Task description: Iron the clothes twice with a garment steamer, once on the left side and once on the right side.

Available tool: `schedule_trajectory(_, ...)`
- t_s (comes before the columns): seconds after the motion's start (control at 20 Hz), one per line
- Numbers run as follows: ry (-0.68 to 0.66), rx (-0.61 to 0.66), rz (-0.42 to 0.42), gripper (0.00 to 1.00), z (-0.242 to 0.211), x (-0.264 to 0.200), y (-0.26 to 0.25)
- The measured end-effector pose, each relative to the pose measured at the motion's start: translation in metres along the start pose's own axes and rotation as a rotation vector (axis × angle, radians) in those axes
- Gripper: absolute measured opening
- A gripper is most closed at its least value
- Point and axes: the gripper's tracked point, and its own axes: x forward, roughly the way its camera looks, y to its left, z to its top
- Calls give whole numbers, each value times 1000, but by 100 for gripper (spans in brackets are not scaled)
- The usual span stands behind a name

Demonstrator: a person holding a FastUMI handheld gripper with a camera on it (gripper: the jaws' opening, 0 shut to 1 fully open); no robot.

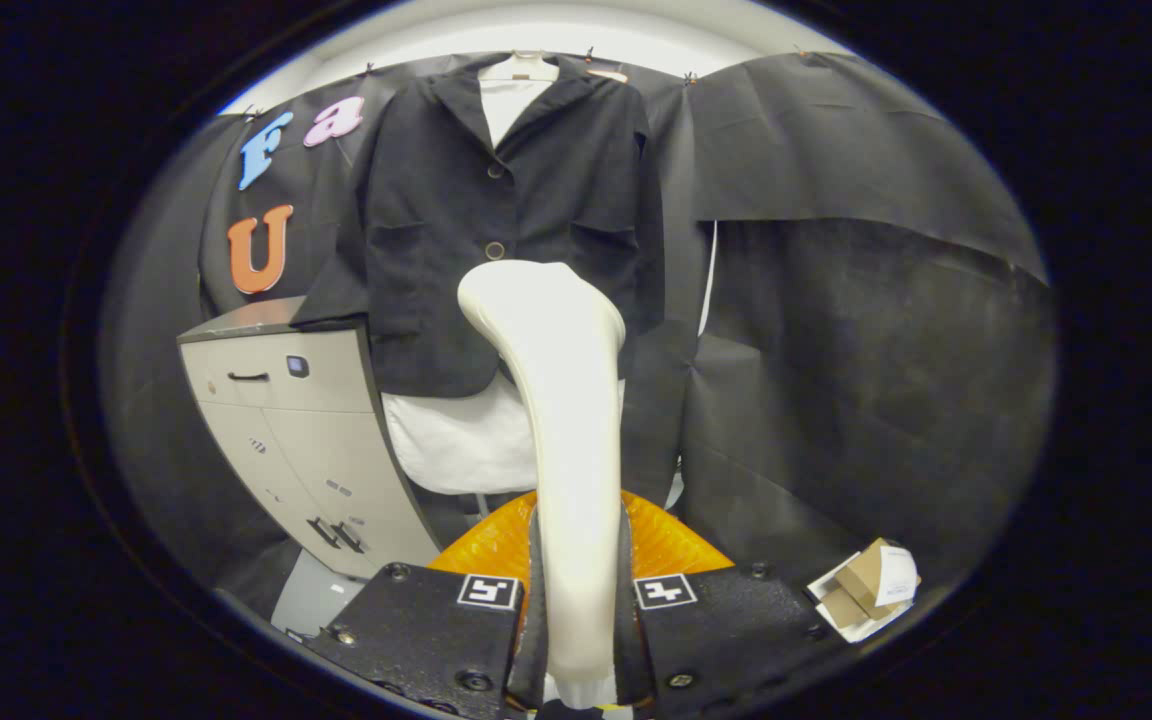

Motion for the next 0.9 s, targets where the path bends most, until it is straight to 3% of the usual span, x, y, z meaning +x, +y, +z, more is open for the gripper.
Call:
schedule_trajectory(0.45, -73, -6, 50, 29, 21, -101, -15)
schedule_trajectory(0.9, -86, -31, 109, 29, 21, -134, -41)
